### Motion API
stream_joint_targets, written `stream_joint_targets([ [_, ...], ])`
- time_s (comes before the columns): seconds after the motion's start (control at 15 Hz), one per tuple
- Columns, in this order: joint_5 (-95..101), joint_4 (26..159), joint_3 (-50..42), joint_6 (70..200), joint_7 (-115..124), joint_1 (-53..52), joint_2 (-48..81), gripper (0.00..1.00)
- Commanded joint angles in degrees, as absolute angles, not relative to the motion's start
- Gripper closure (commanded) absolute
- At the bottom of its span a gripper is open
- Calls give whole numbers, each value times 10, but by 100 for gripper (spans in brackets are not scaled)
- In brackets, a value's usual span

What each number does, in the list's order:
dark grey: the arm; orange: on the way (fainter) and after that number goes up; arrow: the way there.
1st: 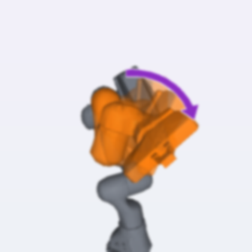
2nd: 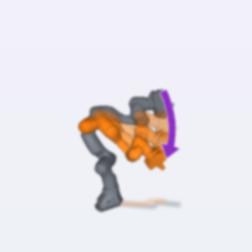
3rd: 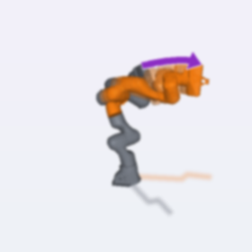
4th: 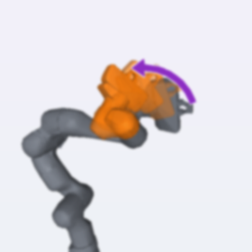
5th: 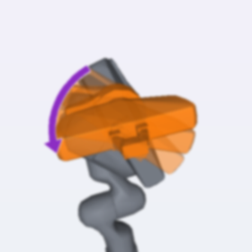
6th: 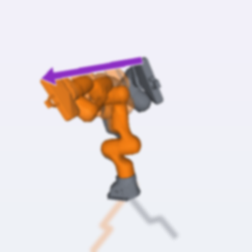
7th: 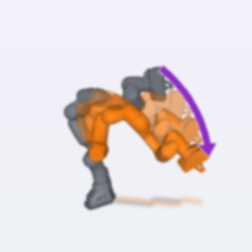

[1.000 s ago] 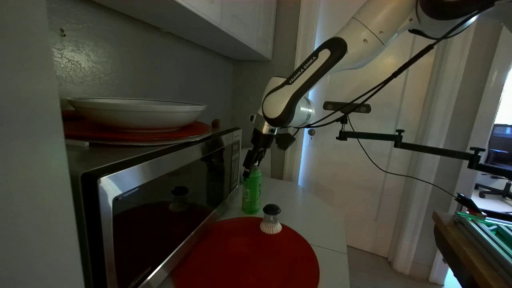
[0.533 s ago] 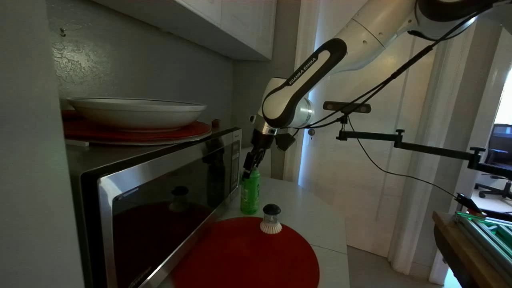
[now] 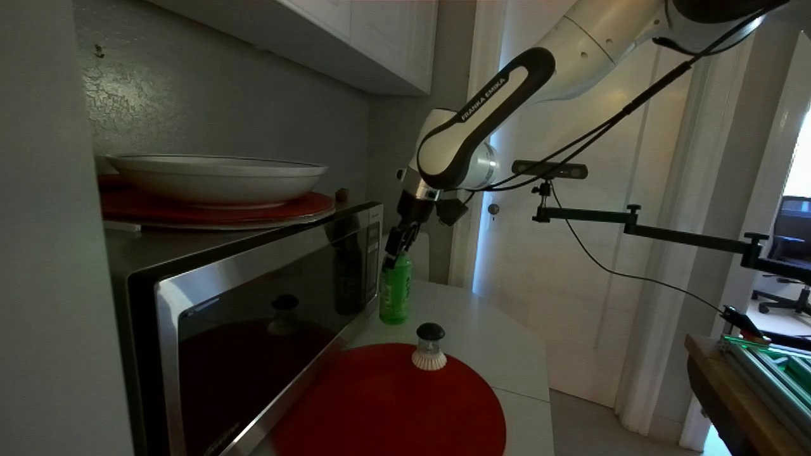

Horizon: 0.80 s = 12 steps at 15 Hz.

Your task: Pick up the bottle and put it in the bowl

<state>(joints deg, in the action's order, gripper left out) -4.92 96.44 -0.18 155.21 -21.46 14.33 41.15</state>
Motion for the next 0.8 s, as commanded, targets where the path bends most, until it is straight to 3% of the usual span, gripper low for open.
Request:
stream_joint_targets([
  [0.0,-29,1057,-25,1521,-171,135,305,55],
  [0.47,-1,1220,-73,1380,-101,114,48,55],
  [0.73,-12,1256,-65,1440,-142,95,-68,55],
])
